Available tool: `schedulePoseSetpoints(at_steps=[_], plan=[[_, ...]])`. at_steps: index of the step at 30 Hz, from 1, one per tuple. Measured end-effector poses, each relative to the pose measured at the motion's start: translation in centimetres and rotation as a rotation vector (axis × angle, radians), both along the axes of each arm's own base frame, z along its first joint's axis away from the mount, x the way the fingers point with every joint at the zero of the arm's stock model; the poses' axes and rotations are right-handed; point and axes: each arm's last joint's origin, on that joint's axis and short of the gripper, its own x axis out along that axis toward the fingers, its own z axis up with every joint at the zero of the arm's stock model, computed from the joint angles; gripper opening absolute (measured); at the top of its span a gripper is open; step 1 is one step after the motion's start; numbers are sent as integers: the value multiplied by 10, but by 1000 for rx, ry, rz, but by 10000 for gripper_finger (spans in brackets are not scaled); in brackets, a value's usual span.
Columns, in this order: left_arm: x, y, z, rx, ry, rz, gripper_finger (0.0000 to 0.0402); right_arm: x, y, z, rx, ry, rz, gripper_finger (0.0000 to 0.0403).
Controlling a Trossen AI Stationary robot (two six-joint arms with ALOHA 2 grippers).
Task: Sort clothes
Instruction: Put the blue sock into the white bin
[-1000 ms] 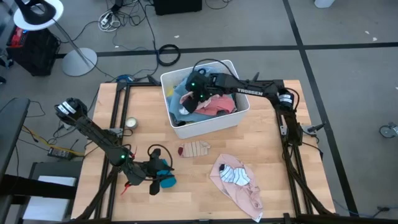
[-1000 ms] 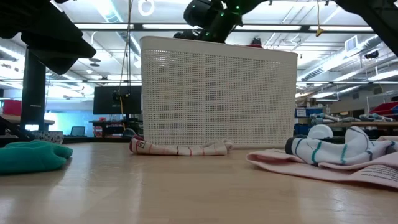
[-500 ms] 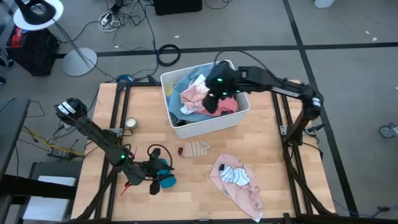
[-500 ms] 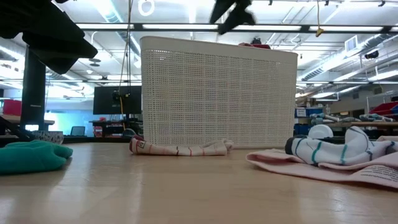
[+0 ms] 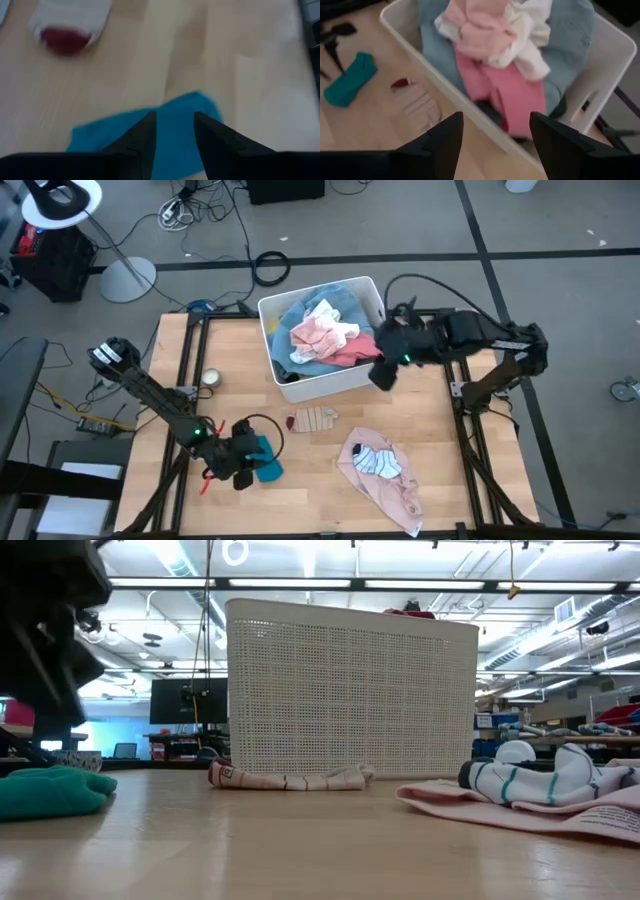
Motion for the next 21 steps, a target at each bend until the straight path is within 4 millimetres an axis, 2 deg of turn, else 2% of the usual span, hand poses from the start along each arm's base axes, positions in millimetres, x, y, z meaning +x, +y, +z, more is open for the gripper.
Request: schedulePoseSetpoints(at_steps=[5,11,18,21], plan=[[-5,4,-5,-8,83,53,136,-19,32,-4,-10,63,0,231],[-8,7,-10,17,128,76,136,-30,77,-16,3,18,52,231],[-1,1,-35,64,187,82,135,-53,129,-53,-21,-31,33,231],[2,0,-40,62,185,117,114,-63,149,-76,-31,-82,28,231]])
